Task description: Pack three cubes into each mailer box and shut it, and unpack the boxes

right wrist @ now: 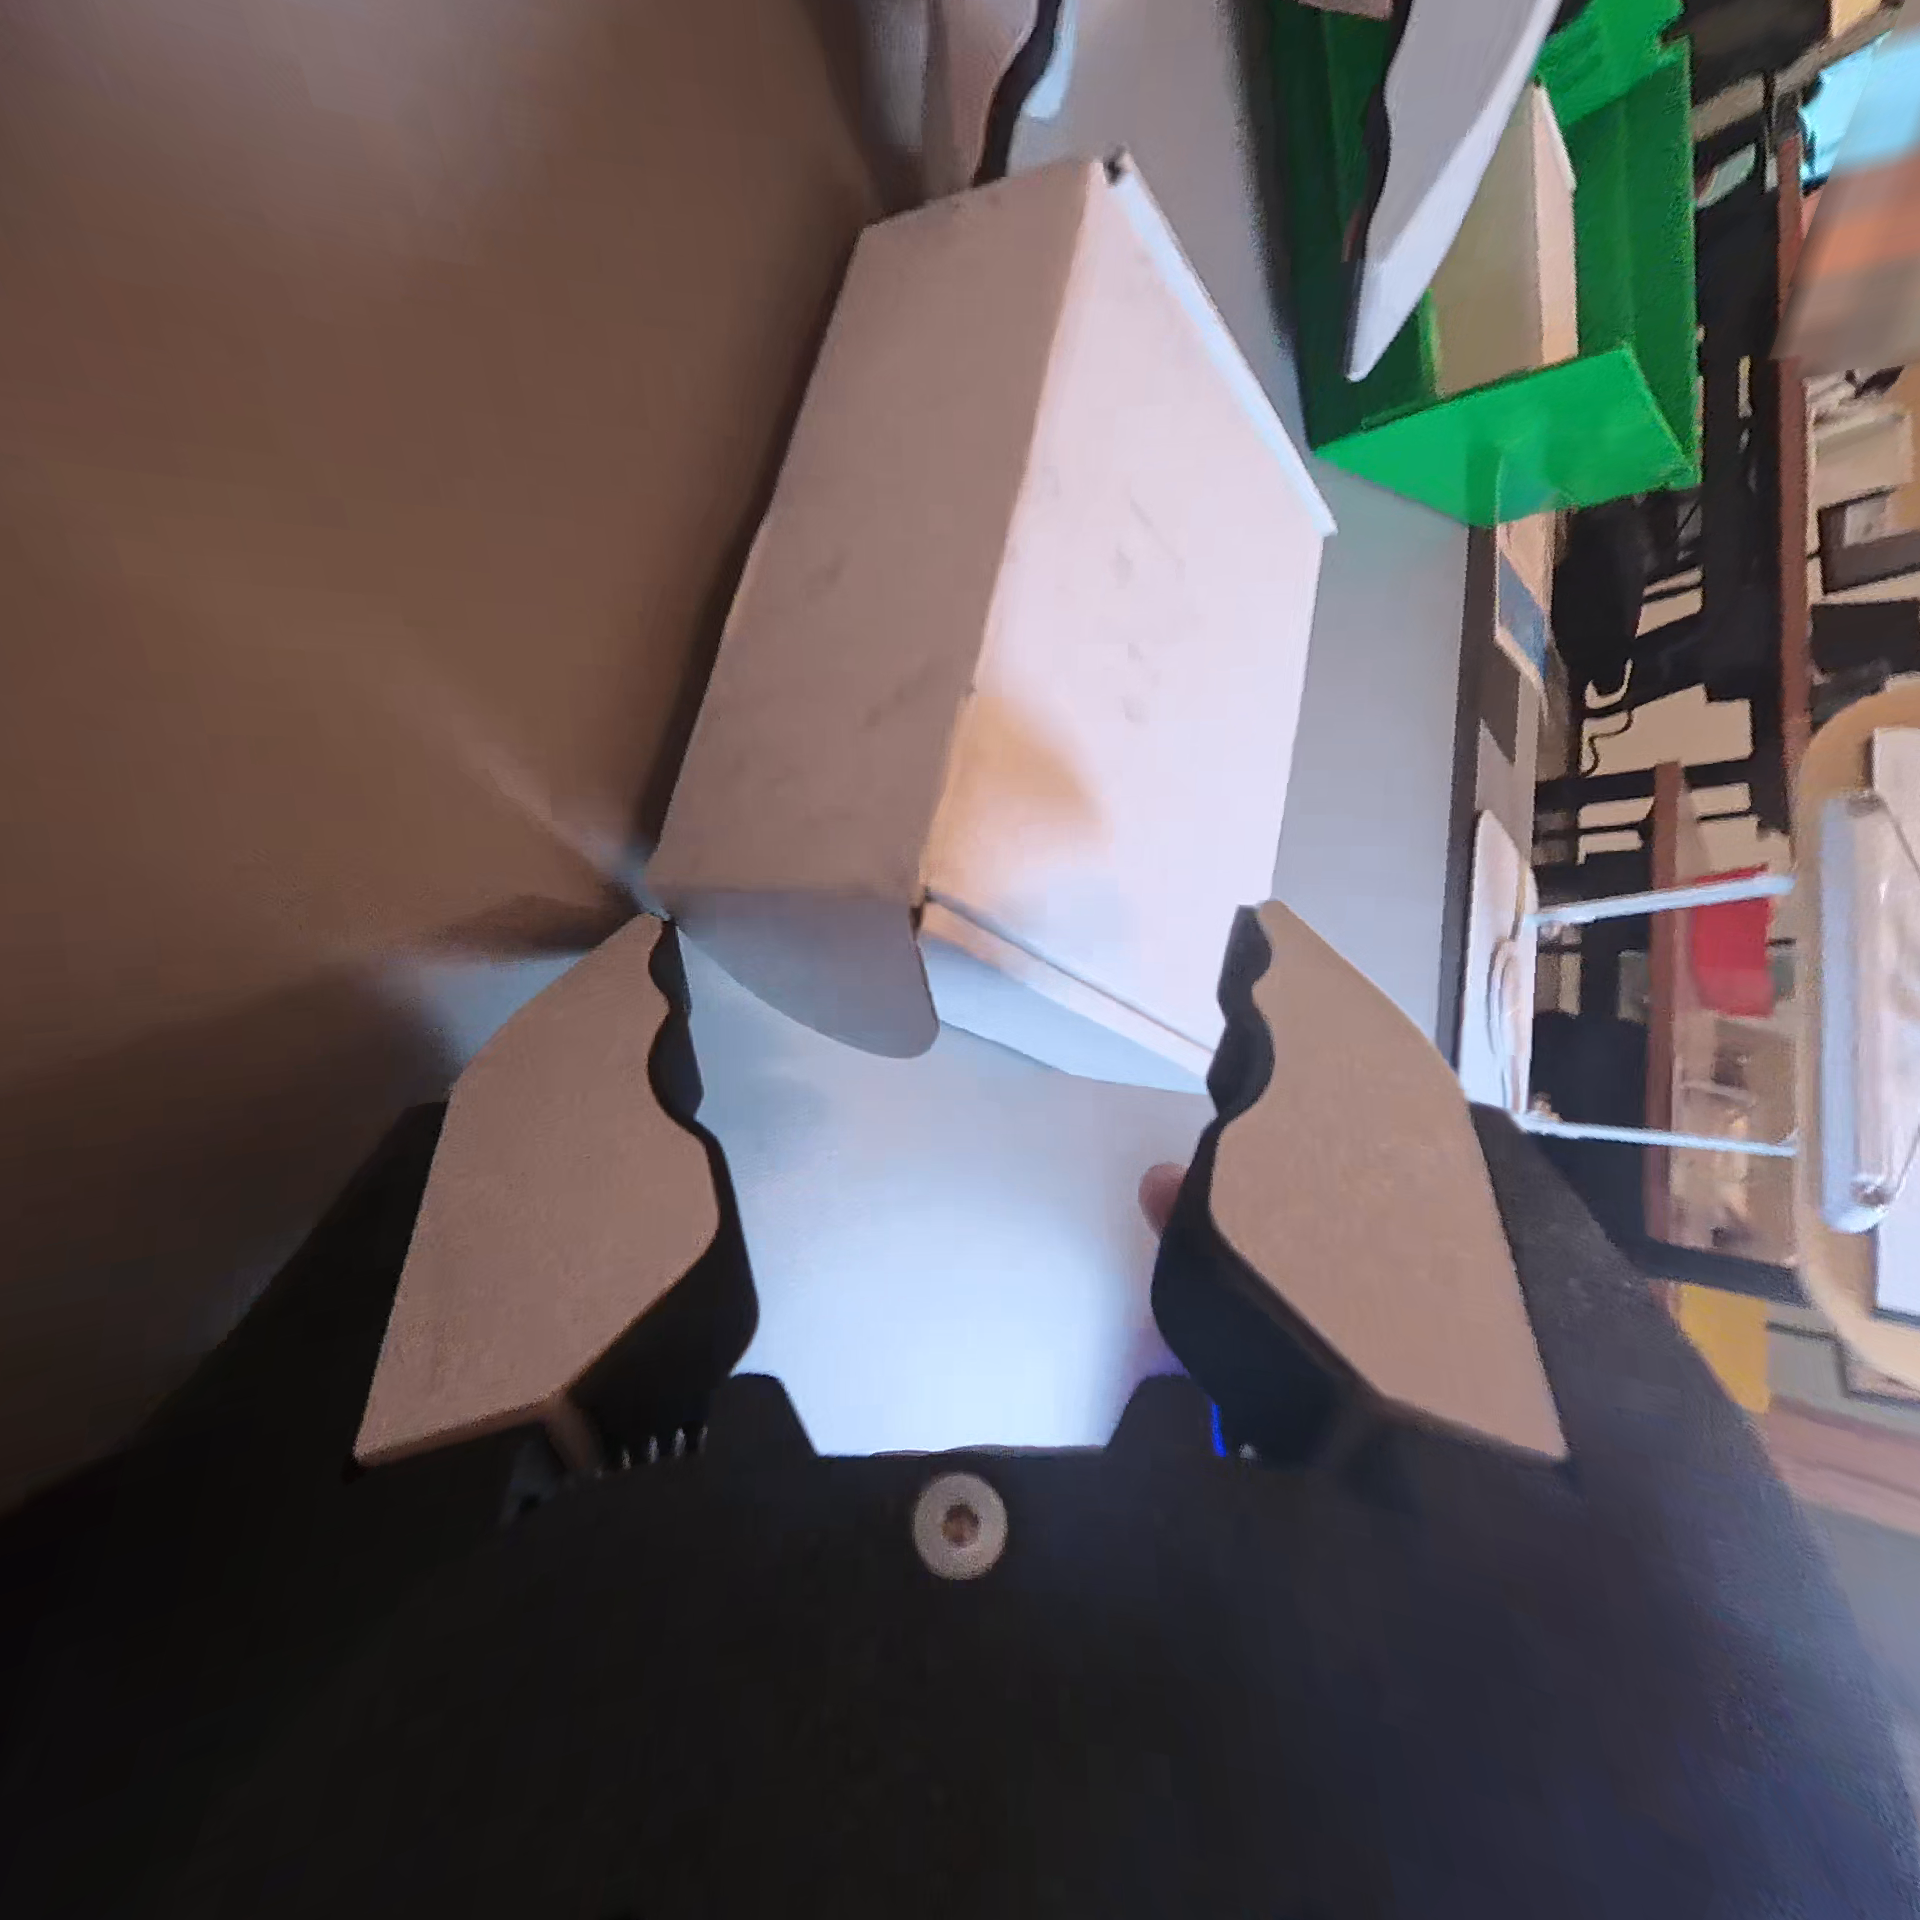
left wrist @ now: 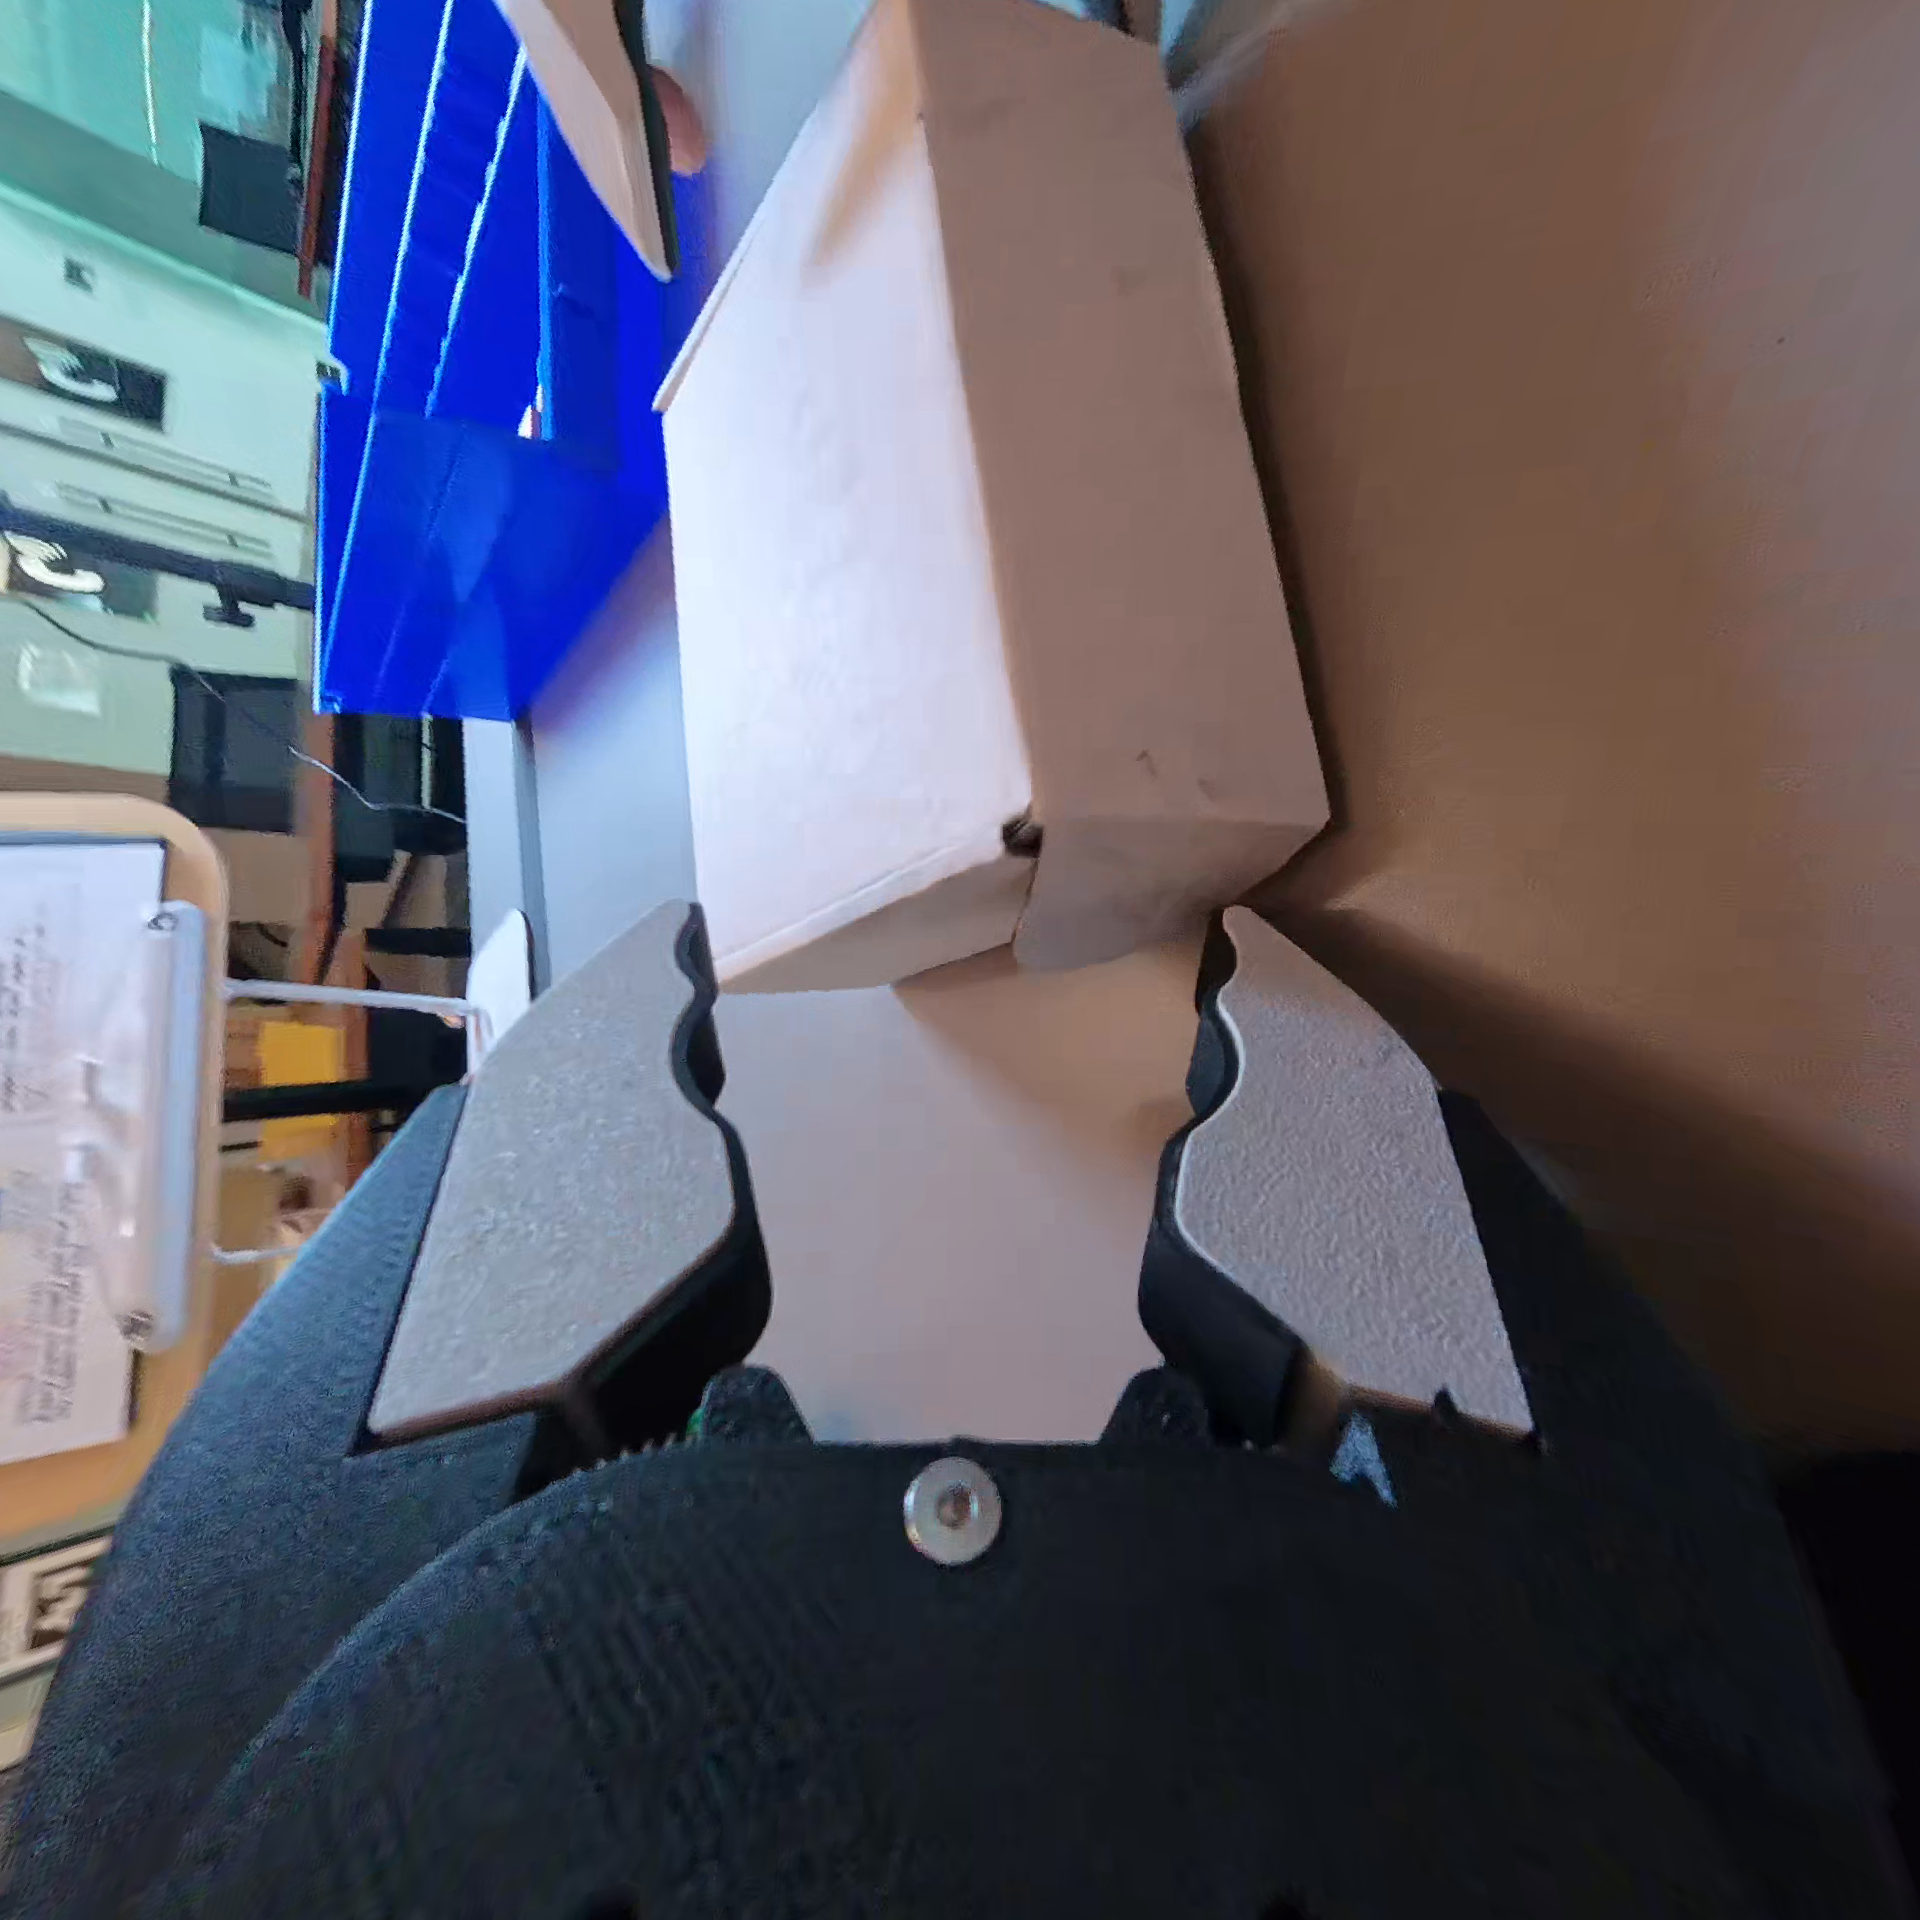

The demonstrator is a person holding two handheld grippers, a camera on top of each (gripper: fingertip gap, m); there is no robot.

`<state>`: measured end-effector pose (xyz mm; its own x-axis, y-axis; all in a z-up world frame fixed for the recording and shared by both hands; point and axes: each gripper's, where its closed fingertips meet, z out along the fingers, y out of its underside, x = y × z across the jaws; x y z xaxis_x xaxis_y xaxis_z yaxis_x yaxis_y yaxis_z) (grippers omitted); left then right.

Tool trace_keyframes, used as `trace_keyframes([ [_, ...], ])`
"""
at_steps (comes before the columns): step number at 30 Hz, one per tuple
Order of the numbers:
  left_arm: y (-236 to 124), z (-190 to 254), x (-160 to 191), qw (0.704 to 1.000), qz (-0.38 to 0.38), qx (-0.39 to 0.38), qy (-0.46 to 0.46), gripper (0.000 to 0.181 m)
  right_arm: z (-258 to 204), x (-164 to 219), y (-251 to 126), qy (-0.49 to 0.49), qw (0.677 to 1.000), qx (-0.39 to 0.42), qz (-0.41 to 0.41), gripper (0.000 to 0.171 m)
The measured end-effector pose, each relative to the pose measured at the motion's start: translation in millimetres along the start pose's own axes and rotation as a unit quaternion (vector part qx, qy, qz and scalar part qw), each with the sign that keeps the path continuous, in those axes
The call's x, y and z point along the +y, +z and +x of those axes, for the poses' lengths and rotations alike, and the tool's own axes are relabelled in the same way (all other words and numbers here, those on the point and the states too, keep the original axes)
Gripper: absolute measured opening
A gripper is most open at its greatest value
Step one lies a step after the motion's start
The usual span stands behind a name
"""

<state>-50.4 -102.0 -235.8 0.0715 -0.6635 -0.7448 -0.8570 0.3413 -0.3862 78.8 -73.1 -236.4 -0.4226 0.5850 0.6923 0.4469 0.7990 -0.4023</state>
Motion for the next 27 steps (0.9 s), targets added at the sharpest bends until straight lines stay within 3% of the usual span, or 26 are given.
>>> trace_keyframes([
  [4, 8.1, 1.9, 0.6, 0.998, -0.018, -0.003, 0.061, 0.065, -2.6, -1.2, 6.6, -0.045, 0.998, -0.031, -0.002, 0.086],
  [6, 8.8, 2.6, 1.9, 0.998, -0.012, 0.001, 0.057, 0.061, -1.9, 0.2, 8.0, -0.045, 0.998, -0.04, 0.002, 0.083],
  [10, 2.5, 1.0, -5.0, 1.0, 0.017, 0.021, 0.015, 0.06, 0.4, -1.6, 4.0, -0.02, 0.998, -0.057, 0.01, 0.076],
  [13, -13.1, -5.0, -16.3, 0.992, 0.057, 0.083, -0.076, 0.06, 7.2, -14.7, -10.5, 0.065, 0.991, -0.104, 0.052, 0.073],
  [16, -32.7, -17.9, -33.2, 0.947, 0.142, 0.174, -0.229, 0.06, 22.1, -25.7, -29.7, 0.214, 0.951, -0.19, 0.121, 0.071],
  [22, -29.8, -43.2, -23.0, 0.805, 0.262, 0.277, -0.455, 0.058, 58.1, -12.0, -31.4, 0.462, 0.797, -0.306, 0.241, 0.066],
  [24, -28.9, -45.1, -19.7, 0.79, 0.278, 0.277, -0.472, 0.057, 64.6, -8.1, -29.0, 0.482, 0.778, -0.3, 0.269, 0.063],
  [27, -33.6, -47.2, -16.9, 0.797, 0.285, 0.258, -0.466, 0.056, 68.3, -8.2, -33.5, 0.474, 0.783, -0.276, 0.294, 0.061],
])
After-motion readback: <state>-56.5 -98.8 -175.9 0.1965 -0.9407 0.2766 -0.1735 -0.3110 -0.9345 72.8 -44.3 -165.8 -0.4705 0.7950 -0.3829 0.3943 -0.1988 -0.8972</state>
